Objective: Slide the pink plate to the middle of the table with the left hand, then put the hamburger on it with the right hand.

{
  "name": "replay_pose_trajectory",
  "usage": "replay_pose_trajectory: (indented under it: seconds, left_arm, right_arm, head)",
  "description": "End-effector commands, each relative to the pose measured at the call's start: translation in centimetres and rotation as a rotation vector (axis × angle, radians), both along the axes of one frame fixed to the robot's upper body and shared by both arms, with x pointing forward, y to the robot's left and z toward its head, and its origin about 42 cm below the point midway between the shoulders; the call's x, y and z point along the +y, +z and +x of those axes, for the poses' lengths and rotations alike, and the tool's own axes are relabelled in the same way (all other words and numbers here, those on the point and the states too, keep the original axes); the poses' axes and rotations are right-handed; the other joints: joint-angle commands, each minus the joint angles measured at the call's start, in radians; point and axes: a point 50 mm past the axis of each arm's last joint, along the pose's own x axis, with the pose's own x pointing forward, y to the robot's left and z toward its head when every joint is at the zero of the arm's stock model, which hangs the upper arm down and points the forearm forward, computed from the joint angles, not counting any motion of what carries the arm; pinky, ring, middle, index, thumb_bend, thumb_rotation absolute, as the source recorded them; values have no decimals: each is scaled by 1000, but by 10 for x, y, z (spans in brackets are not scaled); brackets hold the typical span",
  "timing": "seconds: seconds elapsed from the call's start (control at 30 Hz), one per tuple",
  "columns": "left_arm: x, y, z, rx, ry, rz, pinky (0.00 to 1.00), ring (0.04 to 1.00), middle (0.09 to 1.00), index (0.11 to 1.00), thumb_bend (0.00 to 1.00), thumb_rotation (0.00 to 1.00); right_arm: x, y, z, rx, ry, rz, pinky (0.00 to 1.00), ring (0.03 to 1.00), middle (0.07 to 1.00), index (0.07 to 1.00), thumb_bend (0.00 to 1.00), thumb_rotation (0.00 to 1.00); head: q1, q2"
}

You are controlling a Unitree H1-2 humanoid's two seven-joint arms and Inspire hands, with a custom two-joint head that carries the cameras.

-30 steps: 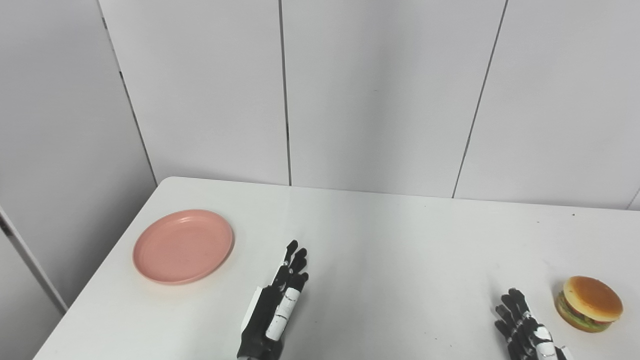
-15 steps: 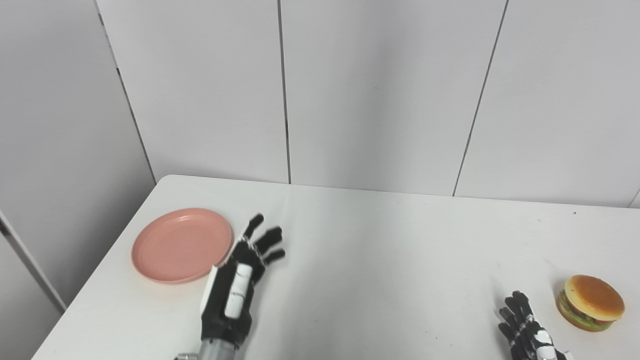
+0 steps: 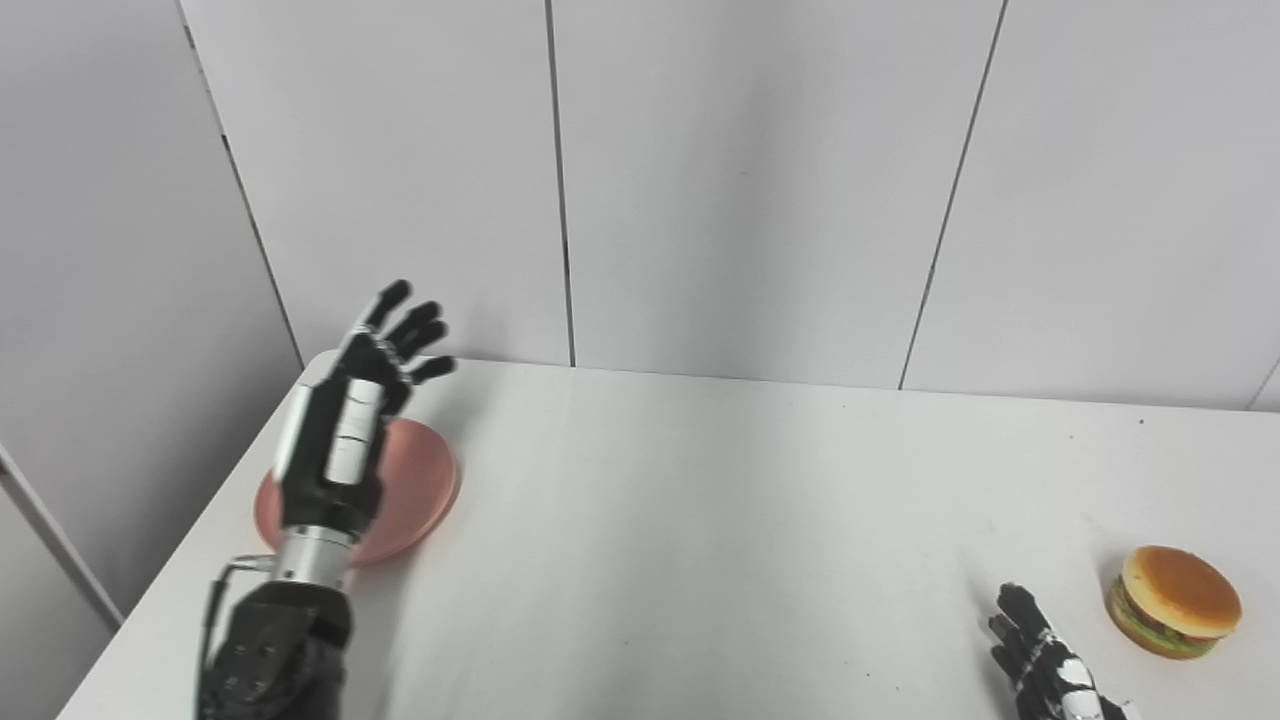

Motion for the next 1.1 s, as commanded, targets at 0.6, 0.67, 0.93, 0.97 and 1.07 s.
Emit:
replay_pose_trajectory:
  seconds: [0.6, 0.67, 0.93, 0.97, 1.07]
  left_arm:
    - [120, 28, 36, 109, 177, 29, 772, 891, 885, 924, 899, 829]
    - [130, 25, 40, 122, 194, 9, 782, 888, 885, 919, 902, 816]
    - [160, -2, 58, 222, 271, -306, 865, 920, 922, 969, 893, 827]
    - [161, -6, 59, 229, 273, -333, 865, 920, 923, 969, 891, 828]
    - [163, -18, 60, 259, 271, -371, 905, 933, 929, 978, 872, 839]
  right_arm:
    - [0, -2, -2, 31, 8, -19, 1000, 945, 950, 873, 762, 986]
    - [-2, -1, -3, 31, 9, -20, 1000, 947, 953, 877, 760, 987]
    - [-6, 3, -5, 50, 8, -23, 1000, 935, 948, 872, 780, 992]
    - [-6, 3, -6, 51, 8, -24, 1000, 934, 948, 873, 780, 993]
    - [-6, 3, -6, 52, 11, -24, 1000, 931, 949, 870, 779, 997]
  head:
    - [21, 9]
    - [23, 13]
    - [27, 33]
    - [27, 33]
    - [26, 39]
